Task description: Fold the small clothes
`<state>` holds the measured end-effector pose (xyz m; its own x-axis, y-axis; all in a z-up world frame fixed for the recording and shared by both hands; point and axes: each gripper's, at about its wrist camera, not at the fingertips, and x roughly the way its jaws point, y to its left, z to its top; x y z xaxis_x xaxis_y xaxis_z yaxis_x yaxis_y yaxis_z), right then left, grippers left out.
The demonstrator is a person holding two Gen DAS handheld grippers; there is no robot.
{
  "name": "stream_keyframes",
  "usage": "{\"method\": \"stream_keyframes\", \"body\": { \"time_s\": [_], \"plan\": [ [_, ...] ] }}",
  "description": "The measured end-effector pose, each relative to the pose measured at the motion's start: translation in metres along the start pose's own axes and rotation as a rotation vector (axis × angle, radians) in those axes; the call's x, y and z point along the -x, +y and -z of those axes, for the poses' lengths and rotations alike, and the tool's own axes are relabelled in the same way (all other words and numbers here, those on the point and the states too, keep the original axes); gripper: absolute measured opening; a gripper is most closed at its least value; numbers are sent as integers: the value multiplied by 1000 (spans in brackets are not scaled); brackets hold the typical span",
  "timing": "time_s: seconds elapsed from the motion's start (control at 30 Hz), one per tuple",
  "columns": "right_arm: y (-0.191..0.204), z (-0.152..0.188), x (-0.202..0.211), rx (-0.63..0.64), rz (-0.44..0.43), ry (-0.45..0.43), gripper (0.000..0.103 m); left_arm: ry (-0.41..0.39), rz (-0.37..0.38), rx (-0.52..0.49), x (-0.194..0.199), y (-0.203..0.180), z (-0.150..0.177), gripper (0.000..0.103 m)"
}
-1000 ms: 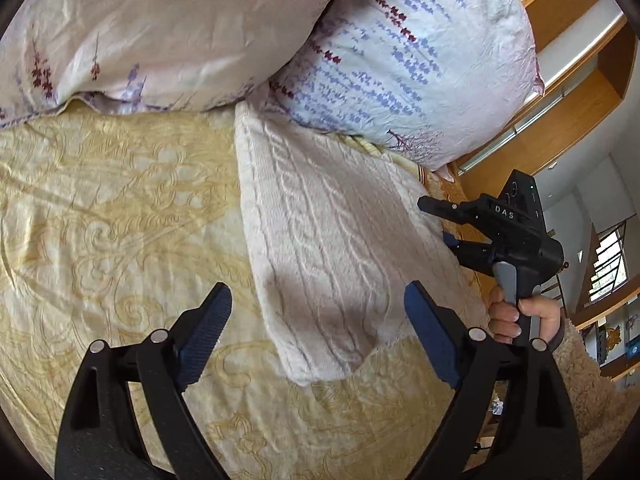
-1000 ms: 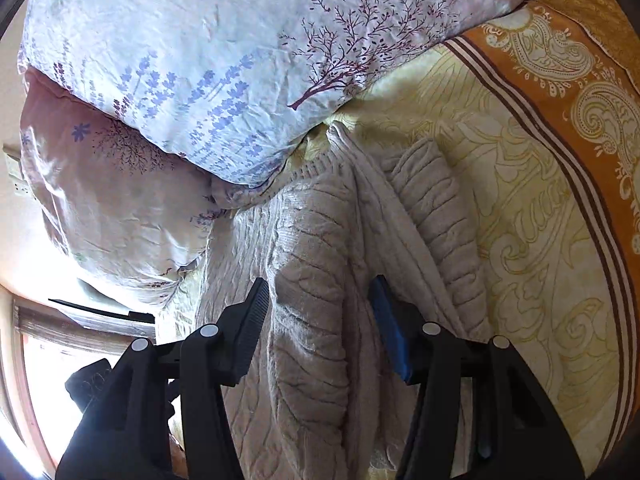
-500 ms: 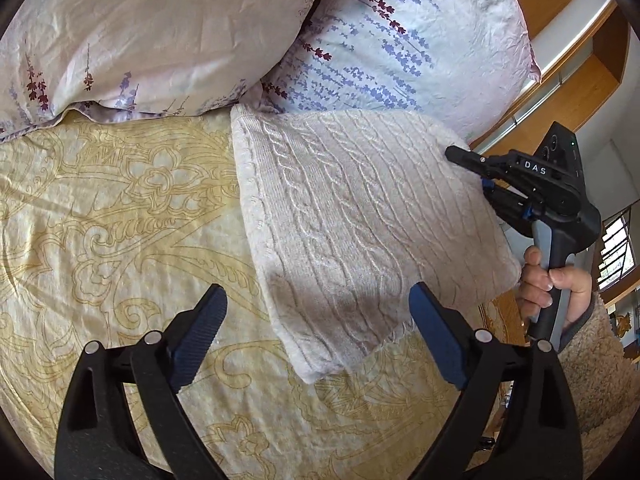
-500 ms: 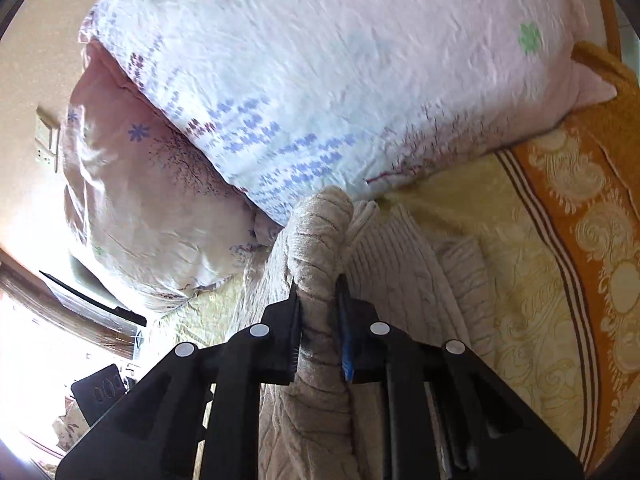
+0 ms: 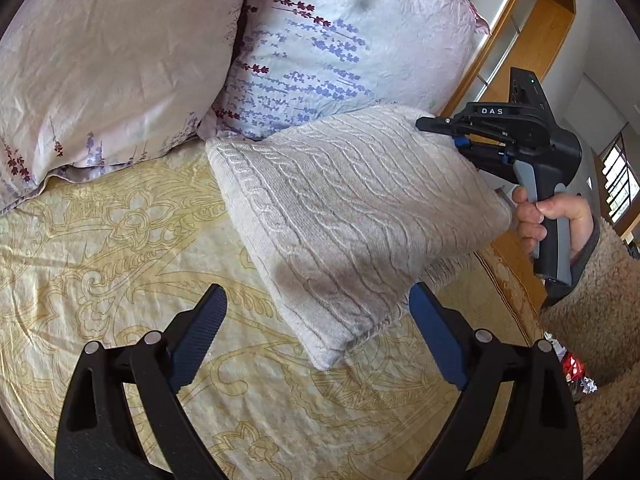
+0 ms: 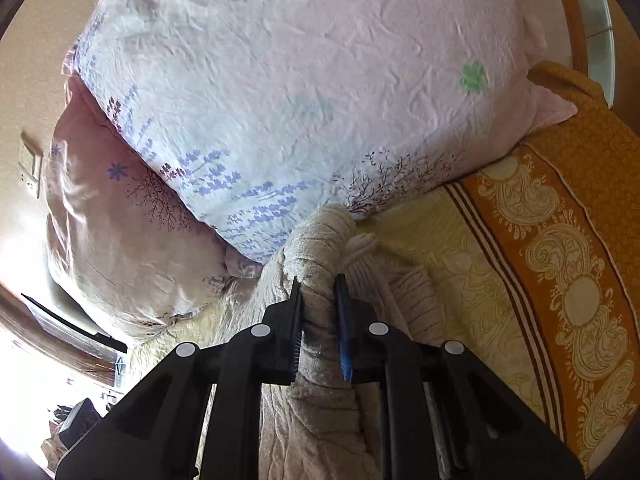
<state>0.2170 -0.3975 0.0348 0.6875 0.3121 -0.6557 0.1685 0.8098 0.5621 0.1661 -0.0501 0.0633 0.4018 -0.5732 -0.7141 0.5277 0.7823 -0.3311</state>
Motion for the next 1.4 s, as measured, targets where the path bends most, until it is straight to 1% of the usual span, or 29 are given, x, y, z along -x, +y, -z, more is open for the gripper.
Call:
{"method": "stream_keyframes", "body": {
  "time_s": [0.1,0.13,0.2,0.23,0.33,0.4,0.43,0.47,0.53,0.6,0.63,0.67,0.7,0.73,0.77,0.8,0.9,1.0,1.13,1.2,1.23,1.3,1.4],
  "plan": [
    [-21,3,-21,-61,28,86,15,8,-3,-8,0,1,0,92],
    [-23,6,-23,-68,16,90,15,9,-4,-9,0,3,0,92],
    [-18,8,-17,-46,-23,59,15,6,-9,-14,2,5,0,92],
    [-16,7,-14,-33,-27,52,15,3,-11,-18,2,5,1,92],
    [-17,6,-17,-38,-30,71,16,14,-10,-31,1,4,3,92],
    [-11,6,-17,-26,-64,55,16,15,-8,-56,2,0,5,92],
    [-8,6,-15,-7,-61,44,16,13,-8,-74,2,-3,6,92],
    [-7,6,-15,6,-37,44,16,12,-10,-91,2,-5,7,92],
    [-13,6,-26,-3,24,78,16,22,-11,-118,0,-9,9,92],
    [-24,11,-39,-38,103,124,18,37,10,-129,-3,-12,12,92],
    [-30,13,-41,-67,110,136,20,42,8,-134,-3,-13,13,92],
    [-34,15,-38,-99,96,128,27,45,3,-139,-3,-13,14,92],
    [-36,16,-33,-117,96,115,39,46,0,-142,-3,-13,14,92],
    [-37,16,-26,-124,93,99,48,45,-2,-141,-4,-13,14,92],
    [-37,17,-17,-125,88,75,61,42,-2,-138,-4,-12,14,92],
    [-37,17,-8,-121,77,54,63,38,-2,-135,-3,-12,15,92],
    [-33,21,18,-96,22,22,63,24,-25,-149,-4,-14,17,92],
    [-30,35,34,-56,-1,30,63,13,-51,-191,-4,-19,21,91],
    [-34,59,38,-50,2,64,63,12,-92,-271,-9,-29,27,80],
    [-37,68,37,-63,-1,80,63,15,-125,-316,-14,-33,30,69],
    [-37,72,36,-73,-5,86,63,15,-142,-337,-16,-35,32,65],
    [-40,78,37,-86,-11,91,63,2,-200,-380,-19,-39,35,54],
    [-38,82,36,-86,-20,98,63,-12,-267,-418,-21,-41,38,42]
  ]
}}
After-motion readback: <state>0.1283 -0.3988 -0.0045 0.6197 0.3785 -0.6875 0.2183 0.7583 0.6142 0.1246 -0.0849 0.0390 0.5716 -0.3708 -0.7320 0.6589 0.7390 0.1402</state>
